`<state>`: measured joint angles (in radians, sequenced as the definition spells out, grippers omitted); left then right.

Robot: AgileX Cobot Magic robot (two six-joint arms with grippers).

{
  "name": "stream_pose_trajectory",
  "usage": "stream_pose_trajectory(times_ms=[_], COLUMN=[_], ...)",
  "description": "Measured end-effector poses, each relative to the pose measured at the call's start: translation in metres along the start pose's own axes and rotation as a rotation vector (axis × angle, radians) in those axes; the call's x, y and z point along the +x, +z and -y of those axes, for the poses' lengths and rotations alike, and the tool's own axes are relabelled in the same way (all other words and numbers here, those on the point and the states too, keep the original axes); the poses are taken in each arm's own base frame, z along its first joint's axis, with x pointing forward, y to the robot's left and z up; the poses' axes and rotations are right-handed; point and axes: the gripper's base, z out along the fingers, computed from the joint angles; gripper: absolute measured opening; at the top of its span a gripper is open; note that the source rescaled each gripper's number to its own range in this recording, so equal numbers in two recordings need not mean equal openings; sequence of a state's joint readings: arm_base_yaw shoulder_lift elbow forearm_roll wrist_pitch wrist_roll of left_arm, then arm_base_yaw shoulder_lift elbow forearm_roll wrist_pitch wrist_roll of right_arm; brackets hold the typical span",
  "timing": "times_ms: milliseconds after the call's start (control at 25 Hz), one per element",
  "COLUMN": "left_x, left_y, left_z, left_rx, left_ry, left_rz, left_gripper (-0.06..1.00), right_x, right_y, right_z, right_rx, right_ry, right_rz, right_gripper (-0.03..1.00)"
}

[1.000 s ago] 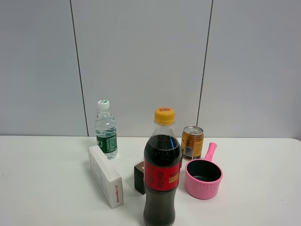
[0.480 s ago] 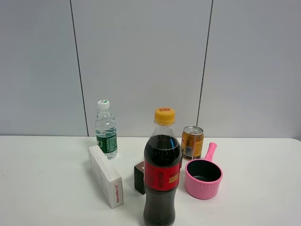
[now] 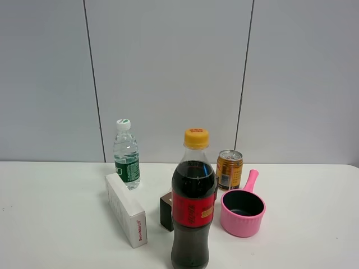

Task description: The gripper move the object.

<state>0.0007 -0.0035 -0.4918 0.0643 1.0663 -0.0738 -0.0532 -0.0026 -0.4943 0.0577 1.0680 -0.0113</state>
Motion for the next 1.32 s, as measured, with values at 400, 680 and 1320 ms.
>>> stream_pose_trajectory(times_ms=[400, 680, 1320], left_x=[0.0000, 0.0000, 0.0000], left_y=[0.0000, 0.0000, 0.0000], left_z=[0.0000, 0.0000, 0.0000], left_rx=[0.000, 0.000, 0.000], left_ry=[0.000, -0.001, 0.000], left_rz=[0.000, 0.000, 0.000], left_gripper=[1.00, 1.00, 1.00], right_x=[0.0000, 0.0000, 0.0000], right_y=[0.0000, 0.0000, 0.0000], right_z=[0.0018, 0.0018, 0.0018], right_rx=[0.020, 0.020, 0.020], right_ry=[0.027, 0.027, 0.027], right_rz=[0.000, 0.000, 0.000], right_gripper=[0.70, 0.70, 0.70])
